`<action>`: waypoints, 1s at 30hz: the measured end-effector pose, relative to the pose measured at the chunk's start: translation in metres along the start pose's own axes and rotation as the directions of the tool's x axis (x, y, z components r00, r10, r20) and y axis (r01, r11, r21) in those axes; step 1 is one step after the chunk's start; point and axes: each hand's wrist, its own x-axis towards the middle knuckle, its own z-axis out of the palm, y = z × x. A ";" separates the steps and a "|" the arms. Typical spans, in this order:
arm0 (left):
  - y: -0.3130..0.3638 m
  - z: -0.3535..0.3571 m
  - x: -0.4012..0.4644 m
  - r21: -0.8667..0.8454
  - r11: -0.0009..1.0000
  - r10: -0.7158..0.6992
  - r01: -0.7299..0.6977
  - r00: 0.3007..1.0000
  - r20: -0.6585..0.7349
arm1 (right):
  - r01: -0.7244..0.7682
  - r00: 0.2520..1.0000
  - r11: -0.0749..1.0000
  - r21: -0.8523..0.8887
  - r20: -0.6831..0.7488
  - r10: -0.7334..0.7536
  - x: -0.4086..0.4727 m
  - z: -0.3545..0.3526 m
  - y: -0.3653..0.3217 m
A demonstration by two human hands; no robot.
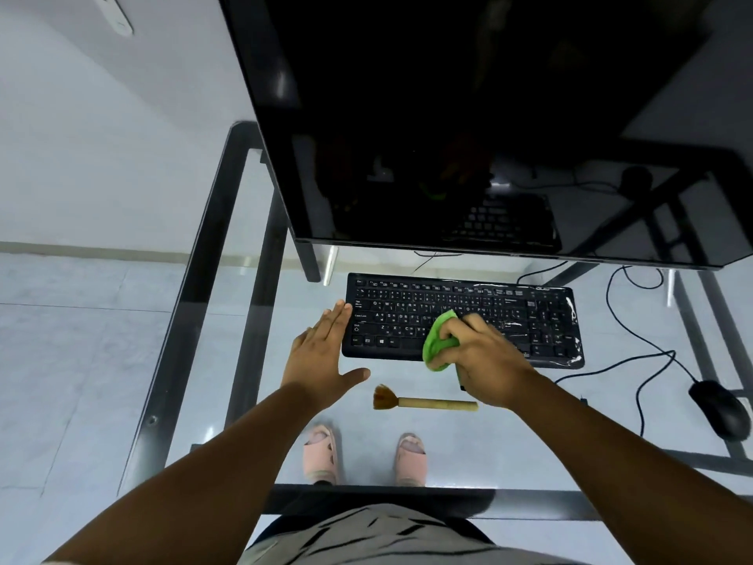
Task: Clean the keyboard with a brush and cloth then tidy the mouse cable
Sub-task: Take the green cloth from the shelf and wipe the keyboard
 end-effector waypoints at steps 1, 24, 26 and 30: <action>0.002 0.002 -0.001 0.004 1.000 -0.010 0.010 1.000 0.002 | -0.001 1.000 1.000 -0.008 0.006 0.001 -0.004 -0.002 0.006; 0.031 0.022 -0.009 0.020 1.000 0.000 0.000 0.999 -0.042 | -0.019 0.990 1.000 0.023 -0.136 0.022 -0.028 0.010 0.022; 0.030 0.022 -0.009 0.016 0.999 -0.029 0.030 0.998 -0.062 | 0.022 0.993 1.000 -0.004 -0.120 -0.022 -0.022 0.009 0.017; 0.026 0.020 -0.007 0.004 0.998 -0.059 0.059 0.996 -0.061 | 0.111 0.989 0.993 -0.043 -0.091 -0.115 0.005 0.010 -0.014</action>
